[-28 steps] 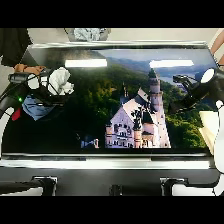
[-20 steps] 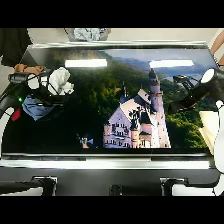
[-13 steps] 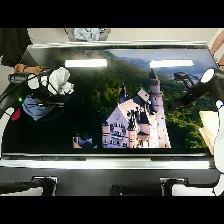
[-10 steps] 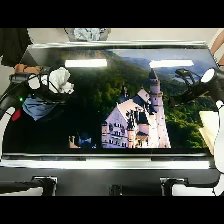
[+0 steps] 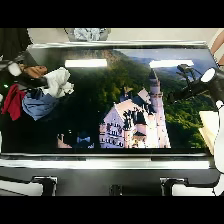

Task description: Fold the shirts.

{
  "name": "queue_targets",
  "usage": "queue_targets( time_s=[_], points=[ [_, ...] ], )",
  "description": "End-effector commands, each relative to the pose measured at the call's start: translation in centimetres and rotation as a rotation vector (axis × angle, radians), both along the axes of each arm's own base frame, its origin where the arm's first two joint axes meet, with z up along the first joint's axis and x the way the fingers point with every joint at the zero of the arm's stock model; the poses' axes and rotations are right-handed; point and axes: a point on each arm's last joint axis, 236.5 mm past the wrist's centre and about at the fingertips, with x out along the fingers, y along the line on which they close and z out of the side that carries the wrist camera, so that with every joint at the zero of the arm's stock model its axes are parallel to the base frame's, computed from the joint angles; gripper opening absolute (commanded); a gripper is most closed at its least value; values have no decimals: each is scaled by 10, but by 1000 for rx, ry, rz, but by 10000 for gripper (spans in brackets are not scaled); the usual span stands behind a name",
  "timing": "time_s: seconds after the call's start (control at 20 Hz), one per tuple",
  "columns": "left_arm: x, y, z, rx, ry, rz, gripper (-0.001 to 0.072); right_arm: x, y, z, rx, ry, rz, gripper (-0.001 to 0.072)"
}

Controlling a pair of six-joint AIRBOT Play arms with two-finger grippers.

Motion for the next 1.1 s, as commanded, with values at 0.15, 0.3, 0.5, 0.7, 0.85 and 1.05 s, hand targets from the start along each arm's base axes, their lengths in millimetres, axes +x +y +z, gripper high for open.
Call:
queue_targets(
  time_s=[0.15, 0.3, 0.5, 0.7, 0.85, 1.05],
  points=[
    [-54, 83, -85, -199, 261, 309, 720, 7, -2, 2, -4, -30, -6, 673],
    [-47, 75, -111, -214, 257, 287, 714, 8, -2, 2, -5, -34, -6, 674],
    [-46, 58, -108, -245, 273, 198, 32, 7, 0, 3, 3, -32, -6, 673],
    [-11, 46, 24, -166, -53, 20, 30, 3, 1, 20, -1, -56, -2, 671],
    [-24, -19, 214, -130, -512, -157, 30, 5, 0, 70, -31, -195, -6, 671],
    [-121, -137, 406, -209, -1065, -396, 30, -7, 0, 170, -95, -465, -5, 672]
  ],
)
